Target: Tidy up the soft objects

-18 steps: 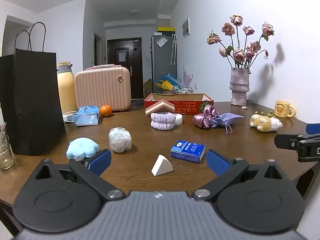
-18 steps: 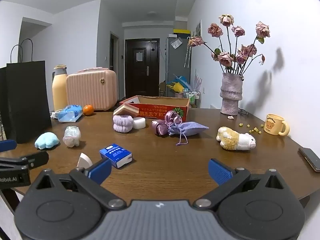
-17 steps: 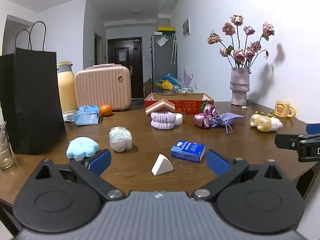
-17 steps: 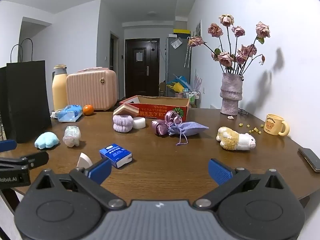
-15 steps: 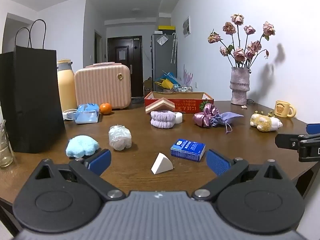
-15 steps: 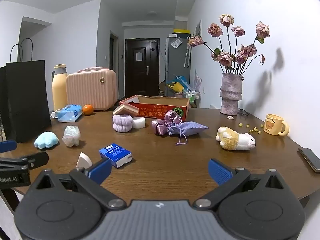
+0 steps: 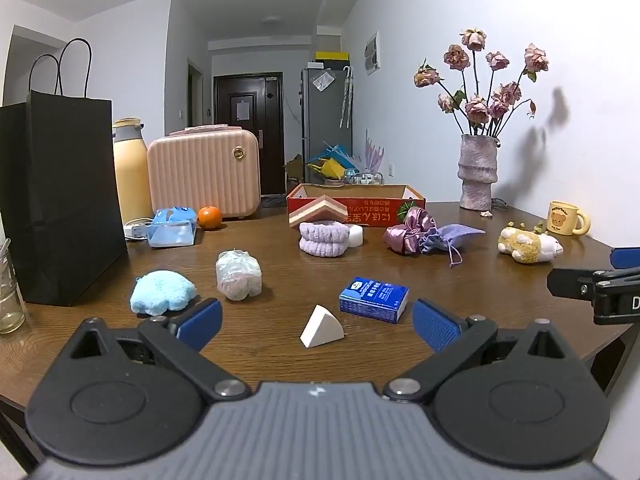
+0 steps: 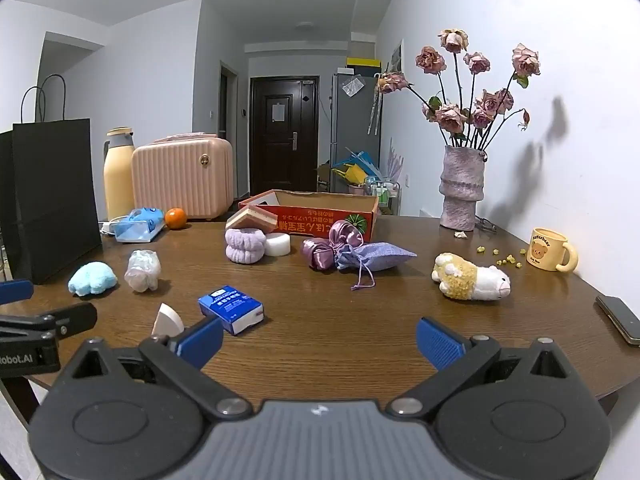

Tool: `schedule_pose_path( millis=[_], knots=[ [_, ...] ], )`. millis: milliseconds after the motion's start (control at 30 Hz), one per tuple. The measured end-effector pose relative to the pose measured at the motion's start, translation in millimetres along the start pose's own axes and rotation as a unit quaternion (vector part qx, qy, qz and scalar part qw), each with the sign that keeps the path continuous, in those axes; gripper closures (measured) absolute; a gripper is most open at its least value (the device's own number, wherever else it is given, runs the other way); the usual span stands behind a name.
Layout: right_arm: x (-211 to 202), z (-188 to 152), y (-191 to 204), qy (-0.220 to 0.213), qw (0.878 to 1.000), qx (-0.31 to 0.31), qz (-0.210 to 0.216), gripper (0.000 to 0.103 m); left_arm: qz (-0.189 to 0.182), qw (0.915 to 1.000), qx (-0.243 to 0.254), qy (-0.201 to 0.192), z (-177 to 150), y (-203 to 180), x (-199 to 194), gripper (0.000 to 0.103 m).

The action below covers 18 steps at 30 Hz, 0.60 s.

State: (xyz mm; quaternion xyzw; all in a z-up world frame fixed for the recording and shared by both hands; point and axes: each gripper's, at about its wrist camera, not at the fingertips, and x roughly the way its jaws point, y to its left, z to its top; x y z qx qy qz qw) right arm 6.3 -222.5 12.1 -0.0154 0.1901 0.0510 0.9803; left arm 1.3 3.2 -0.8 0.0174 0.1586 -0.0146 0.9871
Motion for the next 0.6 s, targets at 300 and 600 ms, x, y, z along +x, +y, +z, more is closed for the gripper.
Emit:
schedule_pose_path(
  millis=[300, 600],
  knots=[
    [-0.1, 0.3, 1.0, 0.000, 1.000, 0.000, 0.000, 0.000, 0.000, 1.0000, 0.001, -0.001, -0.4, 0.7, -2.1, 0.000],
    [0.6, -0.1, 3.0, 0.001, 1.000, -0.002, 0.000, 0.000, 0.001, 1.0000, -0.001, -0.001, 1.3, 3.8, -3.0, 0.000]
  ],
)
